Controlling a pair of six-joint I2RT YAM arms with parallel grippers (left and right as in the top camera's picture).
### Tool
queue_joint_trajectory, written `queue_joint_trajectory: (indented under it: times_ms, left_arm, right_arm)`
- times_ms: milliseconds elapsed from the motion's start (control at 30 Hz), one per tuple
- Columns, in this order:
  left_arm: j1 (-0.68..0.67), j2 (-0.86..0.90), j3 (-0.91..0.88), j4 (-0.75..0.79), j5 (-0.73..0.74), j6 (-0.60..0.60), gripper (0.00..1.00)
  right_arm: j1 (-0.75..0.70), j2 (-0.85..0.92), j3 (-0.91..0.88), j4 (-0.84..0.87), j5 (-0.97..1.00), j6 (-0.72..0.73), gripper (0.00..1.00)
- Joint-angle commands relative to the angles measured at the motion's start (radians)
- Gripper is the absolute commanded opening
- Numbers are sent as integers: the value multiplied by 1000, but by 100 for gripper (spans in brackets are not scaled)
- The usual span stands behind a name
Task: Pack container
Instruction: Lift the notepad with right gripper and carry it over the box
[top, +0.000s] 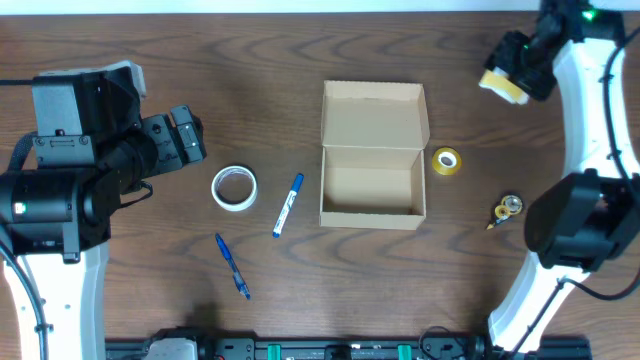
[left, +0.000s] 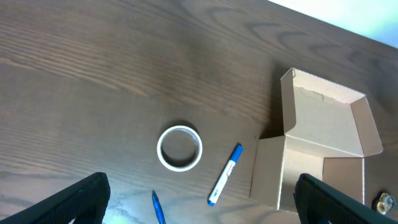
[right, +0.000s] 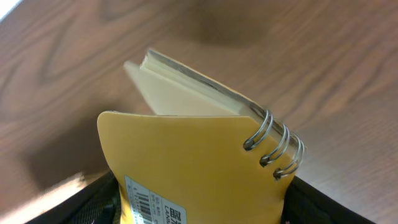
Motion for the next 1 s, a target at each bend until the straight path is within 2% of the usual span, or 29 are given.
queue_joint_trajectory:
  times_ms: [0, 200, 433, 800, 967]
  left_arm:
    - [-3, -3, 14, -5, 6, -7, 95]
    - [-3, -3, 14, -6, -2, -7, 95]
    - [-3, -3, 14, -43, -58, -6, 95]
    - [-3, -3, 14, -59, -75, 4, 95]
    - [-3, -3, 14, -80, -109, 5, 95]
  right_arm:
    - [88, 12, 113, -63, 18, -82, 73]
    - [278, 7, 269, -240, 106, -143, 74]
    - [503, -16, 281, -365, 120, -154, 75]
    - [723, -17, 279, -505, 140, -152, 75]
    - [768, -19, 271, -505, 135, -170, 76]
